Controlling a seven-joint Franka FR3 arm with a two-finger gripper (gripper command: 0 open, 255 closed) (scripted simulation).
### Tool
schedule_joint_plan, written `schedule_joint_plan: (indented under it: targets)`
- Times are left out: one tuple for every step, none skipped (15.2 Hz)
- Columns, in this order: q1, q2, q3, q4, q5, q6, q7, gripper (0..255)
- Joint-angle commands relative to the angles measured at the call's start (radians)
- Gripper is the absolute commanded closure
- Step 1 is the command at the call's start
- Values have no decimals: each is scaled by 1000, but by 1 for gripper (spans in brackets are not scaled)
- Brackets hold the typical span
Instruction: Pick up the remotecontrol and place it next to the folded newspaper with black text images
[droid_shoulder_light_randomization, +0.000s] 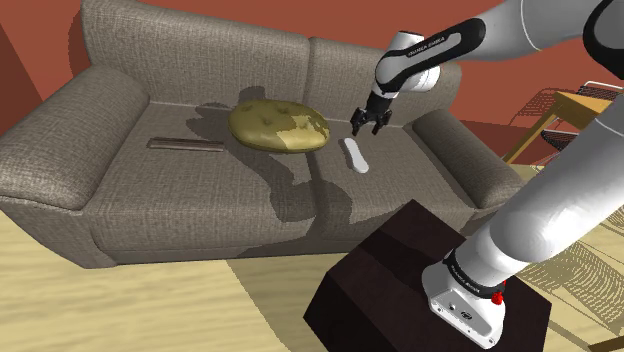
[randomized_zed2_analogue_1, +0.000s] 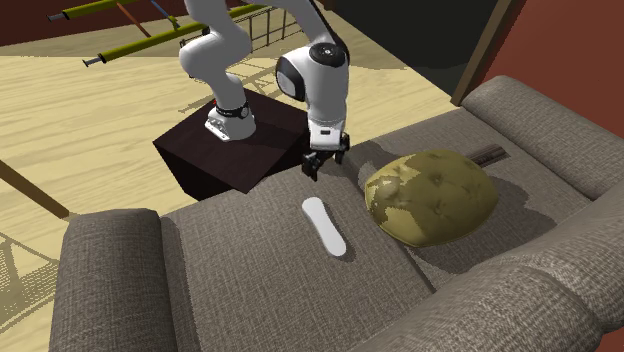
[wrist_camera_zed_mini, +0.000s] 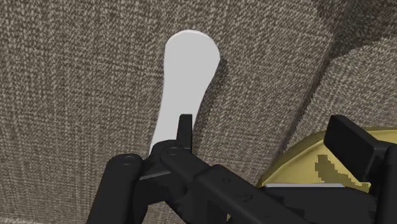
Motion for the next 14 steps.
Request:
schedule_joint_plan:
  targets:
    - [-10,74,-9,32,14,36,1,0]
    - [-16,110,-13,52,21,50,0,0]
    - [-23,146,-17,72,30,63,-1,0]
    - [-30,182,-20,93,38,74,-3,0]
    - [-37,218,-23,116,47,85,-4,0]
    - [-45,254,-26,139,56,95,-5,0]
    - [-53,290,-28,163,65,104,-7,0]
    - [-61,326,-29,187,74,112,-8,0]
    - [-70,362,-30,213,83,119,-8,0]
    - [-78,394,-31,237,91,124,-9,0]
    - [-80,404,-29,237,94,134,-10,0]
    - [-81,415,-27,237,96,144,-12,0]
    - [-83,426,-25,238,99,154,-14,0]
    - [-84,437,-23,239,102,164,-16,0]
